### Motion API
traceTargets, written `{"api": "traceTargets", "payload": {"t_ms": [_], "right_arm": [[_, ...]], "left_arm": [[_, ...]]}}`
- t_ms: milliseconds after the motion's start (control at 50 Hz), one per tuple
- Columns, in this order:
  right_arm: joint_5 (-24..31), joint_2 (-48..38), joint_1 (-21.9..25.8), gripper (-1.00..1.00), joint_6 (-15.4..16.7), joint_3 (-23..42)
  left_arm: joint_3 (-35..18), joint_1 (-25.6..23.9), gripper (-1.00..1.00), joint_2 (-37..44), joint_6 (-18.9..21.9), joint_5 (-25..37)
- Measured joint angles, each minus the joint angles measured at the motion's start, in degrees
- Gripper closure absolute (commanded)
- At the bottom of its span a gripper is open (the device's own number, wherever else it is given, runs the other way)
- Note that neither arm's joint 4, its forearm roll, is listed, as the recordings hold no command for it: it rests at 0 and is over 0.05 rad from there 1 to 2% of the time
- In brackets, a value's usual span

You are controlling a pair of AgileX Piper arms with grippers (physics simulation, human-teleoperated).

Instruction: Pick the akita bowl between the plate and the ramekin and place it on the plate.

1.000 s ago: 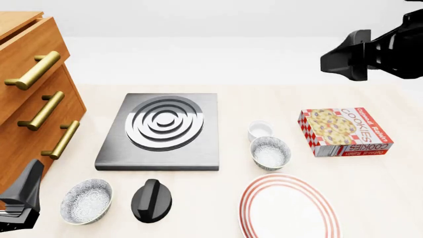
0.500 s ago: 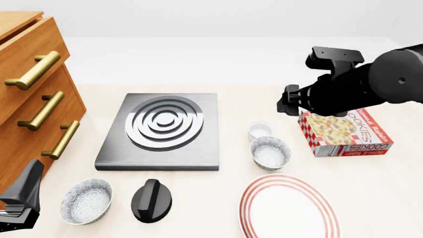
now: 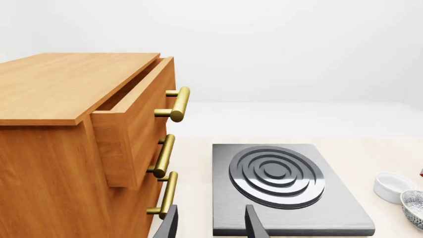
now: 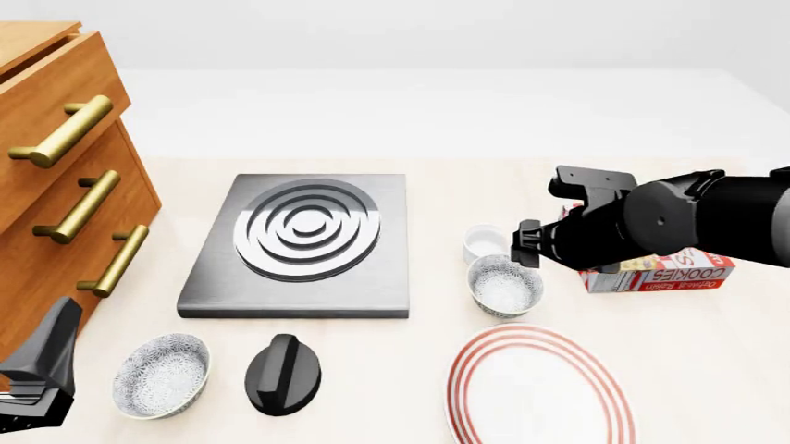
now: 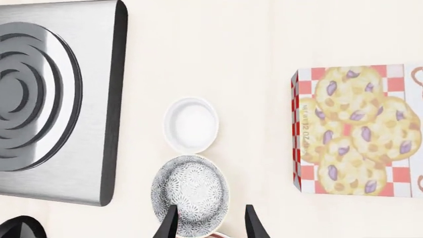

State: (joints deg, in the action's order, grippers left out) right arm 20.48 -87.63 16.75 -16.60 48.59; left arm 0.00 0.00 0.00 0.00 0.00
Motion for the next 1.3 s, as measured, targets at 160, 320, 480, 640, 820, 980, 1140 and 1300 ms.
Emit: {"api": "traceTargets", "payload": {"t_ms": [160,320,480,640,820,980,1140,1300], "right_arm": [[-1.6,-1.2,-0.3,-1.00,0.1,-1.4],[-2.6,-2.2,-0.5,-1.00,0.1,-2.3],[-3.8,-3.4,-0.8,-1.00,0.0,-2.8],[-5.4,-5.0,-0.8,-1.00,-0.7,-3.3],[-7.2,-6.8,-0.7,-1.00,-1.4,-3.9],[-8.4,-8.0,-0.5,-1.00,-1.6,-4.4],[-9.2,-8.8,-0.7,-1.00,-1.5,-4.7],[-9.7,-9.3,-1.2,-1.00,-1.2,-4.8]], "left_arm": [[0.0,0.0,-1.00,0.0,0.0,0.0],[0.0,0.0,-1.00,0.0,0.0,0.0],[0.0,0.0,-1.00,0.0,0.0,0.0],[0.0,0.0,-1.00,0.0,0.0,0.0],[0.0,0.0,-1.00,0.0,0.0,0.0],[0.0,0.0,-1.00,0.0,0.0,0.0],[0.0,0.0,-1.00,0.0,0.0,0.0],[0.0,0.0,-1.00,0.0,0.0,0.0]]}}
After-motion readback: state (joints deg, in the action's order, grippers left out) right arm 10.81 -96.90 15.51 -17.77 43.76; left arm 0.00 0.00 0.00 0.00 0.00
